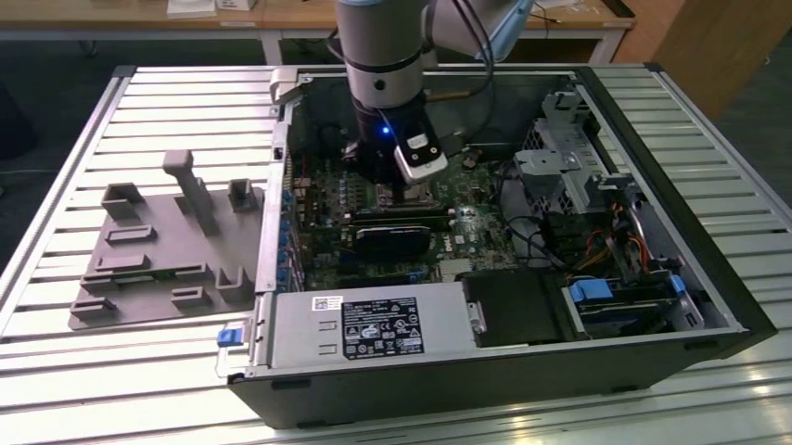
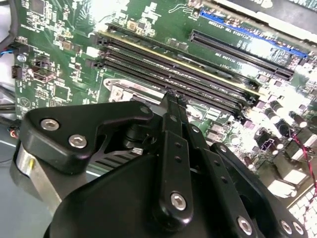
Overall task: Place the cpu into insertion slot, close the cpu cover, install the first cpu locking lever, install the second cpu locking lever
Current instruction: 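Install the second cpu locking lever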
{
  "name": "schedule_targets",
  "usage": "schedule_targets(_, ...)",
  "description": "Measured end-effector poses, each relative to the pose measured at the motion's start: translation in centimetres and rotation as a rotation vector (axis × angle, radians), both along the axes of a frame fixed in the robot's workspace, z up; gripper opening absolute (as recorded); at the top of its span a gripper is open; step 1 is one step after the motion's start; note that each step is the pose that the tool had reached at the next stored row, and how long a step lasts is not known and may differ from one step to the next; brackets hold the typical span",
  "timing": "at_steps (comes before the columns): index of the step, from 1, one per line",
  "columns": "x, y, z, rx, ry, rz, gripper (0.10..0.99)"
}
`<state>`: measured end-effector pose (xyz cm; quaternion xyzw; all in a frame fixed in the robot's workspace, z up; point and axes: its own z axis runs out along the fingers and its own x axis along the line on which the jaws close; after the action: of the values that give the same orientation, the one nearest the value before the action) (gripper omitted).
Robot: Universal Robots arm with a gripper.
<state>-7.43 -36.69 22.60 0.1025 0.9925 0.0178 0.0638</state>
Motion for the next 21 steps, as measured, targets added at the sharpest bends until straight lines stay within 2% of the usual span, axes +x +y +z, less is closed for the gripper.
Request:
schedule_targets(5,-0.29,-0.52,-0.3,0.014,-0.0001,0.0,0.106)
schedule_targets(11,-0.65,-0.83,-0.66,0.037,-0.0001,0.001,0.106)
schedule_targets(16,-1.12,-0.9,-0.95,0.064,0.0,0.004,0.106)
schedule_targets(21,-1.4,-1.22,-1.22,0.07,0.0,0.005,0.106)
